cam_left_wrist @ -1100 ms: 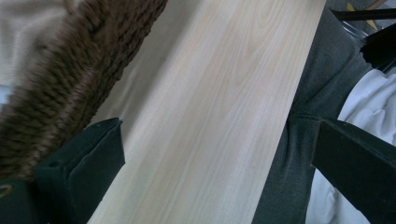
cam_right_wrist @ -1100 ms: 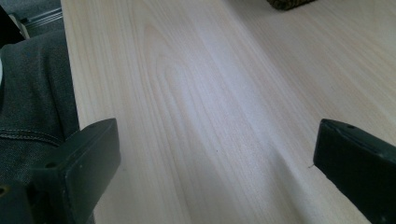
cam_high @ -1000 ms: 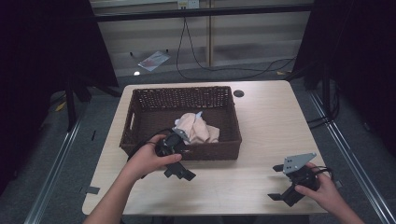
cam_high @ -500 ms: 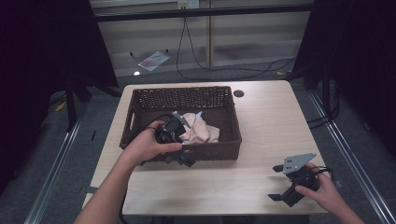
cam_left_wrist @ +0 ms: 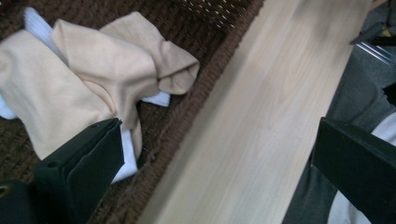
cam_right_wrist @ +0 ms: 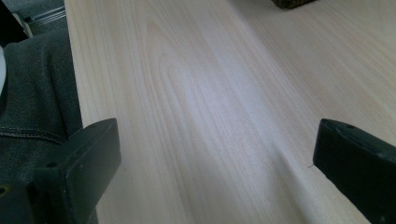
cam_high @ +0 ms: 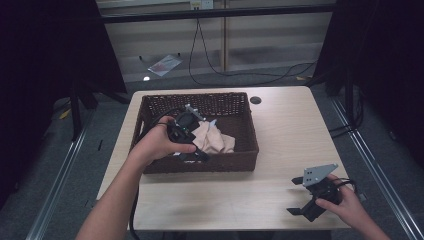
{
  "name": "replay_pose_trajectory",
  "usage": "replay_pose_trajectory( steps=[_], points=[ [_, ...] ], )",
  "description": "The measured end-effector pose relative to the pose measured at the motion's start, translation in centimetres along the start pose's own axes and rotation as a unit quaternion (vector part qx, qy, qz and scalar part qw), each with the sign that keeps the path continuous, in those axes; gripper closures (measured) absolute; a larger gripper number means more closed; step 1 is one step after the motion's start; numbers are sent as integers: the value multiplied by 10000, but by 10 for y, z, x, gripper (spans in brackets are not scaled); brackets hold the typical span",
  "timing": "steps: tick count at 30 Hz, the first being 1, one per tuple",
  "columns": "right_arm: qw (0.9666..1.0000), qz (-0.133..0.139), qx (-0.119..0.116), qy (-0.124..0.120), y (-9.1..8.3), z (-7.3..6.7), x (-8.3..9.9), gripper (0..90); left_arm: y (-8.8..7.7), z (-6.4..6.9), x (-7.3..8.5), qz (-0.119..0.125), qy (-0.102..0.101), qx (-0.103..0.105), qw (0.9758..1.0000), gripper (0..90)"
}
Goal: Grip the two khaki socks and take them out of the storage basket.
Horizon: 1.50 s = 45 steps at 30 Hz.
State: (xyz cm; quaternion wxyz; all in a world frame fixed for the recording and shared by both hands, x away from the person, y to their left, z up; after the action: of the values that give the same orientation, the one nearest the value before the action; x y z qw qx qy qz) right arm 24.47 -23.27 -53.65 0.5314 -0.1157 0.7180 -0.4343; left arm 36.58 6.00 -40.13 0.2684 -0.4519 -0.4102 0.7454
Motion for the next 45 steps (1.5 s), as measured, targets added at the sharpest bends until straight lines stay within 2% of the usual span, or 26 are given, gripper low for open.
replay_pose_trajectory(
  steps=[6,7,10,11,12,13,14,15,17,19,20,21,22,25,27,28,30,34,35,36,37,38,40,45],
  points=[
    [10000,4,-9,-1,0,0,0,7,2,-17,-11,79,-50,-203,9997,12],
    [10000,0,-13,6,0,0,0,7,3,-22,-13,110,-118,-256,9995,12],
    [10000,9,-8,-1,0,0,0,7,5,-27,-16,130,-147,-338,9992,13],
    [10000,30,-24,13,0,0,-1,7,7,-35,-18,163,-243,-444,9986,27],
    [10000,28,-22,7,0,0,-1,7,7,-35,-18,163,-243,-444,9986,29],
    [10000,26,-25,-2,0,0,-1,7,9,-44,-20,180,-306,-620,9974,38],
    [10000,26,-25,-2,0,0,-1,7,9,-44,-20,180,-306,-620,9974,46],
    [10000,7,-12,3,0,0,0,7,13,-53,-21,218,-404,-750,9961,49],
    [10000,9,-15,1,0,-1,0,7,15,-57,-22,199,-455,-821,9954,55],
    [10000,23,-32,9,0,-1,-1,7,20,-68,-21,111,-484,-965,9941,113],
    [10000,23,-32,9,0,-1,-1,7,20,-68,-21,111,-484,-965,9941,126],
    [10000,30,-31,4,0,-1,-1,7,23,-74,-21,141,-523,-1066,9928,150],
    [10000,37,-26,8,0,0,-1,7,24,-77,-21,134,-522,-1072,9928,150],
    [10000,37,-32,4,0,-1,-1,7,31,-87,-20,102,-507,-1017,9935,230],
    [10000,34,-36,-2,0,-1,-1,7,35,-94,-18,76,-477,-1144,9923,245],
    [10000,34,-36,-2,0,-1,-1,7,35,-94,-18,76,-477,-1144,9923,255],
    [10000,32,-25,-12,0,0,-1,7,42,-104,-15,160,-518,-1132,9921,270],
    [10000,38,-24,9,-1,0,-1,7,49,-113,-10,96,-541,-1178,9915,296],
    [10000,43,-24,-3,-1,0,-1,7,52,-117,-10,158,-583,-1191,9910,296],
    [10000,50,-12,-18,0,0,-1,7,54,-120,-9,202,-708,-1212,9899,309],
    [10000,40,-22,-23,0,0,-1,7,56,-126,-6,162,-752,-1317,9883,320],
    [10000,40,-22,-23,0,0,-1,7,56,-126,-6,162,-752,-1317,9883,323],
    [10000,46,-17,-22,0,0,-2,7,57,-131,-4,140,-884,-1288,9876,323],
    [10000,63,-23,-42,0,0,-3,7,59,-140,0,104,-899,-1351,9867,345]
  ],
)
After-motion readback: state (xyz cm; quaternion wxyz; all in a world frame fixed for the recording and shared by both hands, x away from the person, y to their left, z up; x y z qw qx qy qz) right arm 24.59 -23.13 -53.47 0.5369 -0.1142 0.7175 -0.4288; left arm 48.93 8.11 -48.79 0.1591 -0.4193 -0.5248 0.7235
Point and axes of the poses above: each handheld gripper's, and its own axes: y roughly forward along the jaws, x roughly out of its underside, z roughly to its right, the point moved 8 cm from there along y, roughly forward along the jaws, and after that the axes turned 3 degrees about x, right-handed, at the moved point
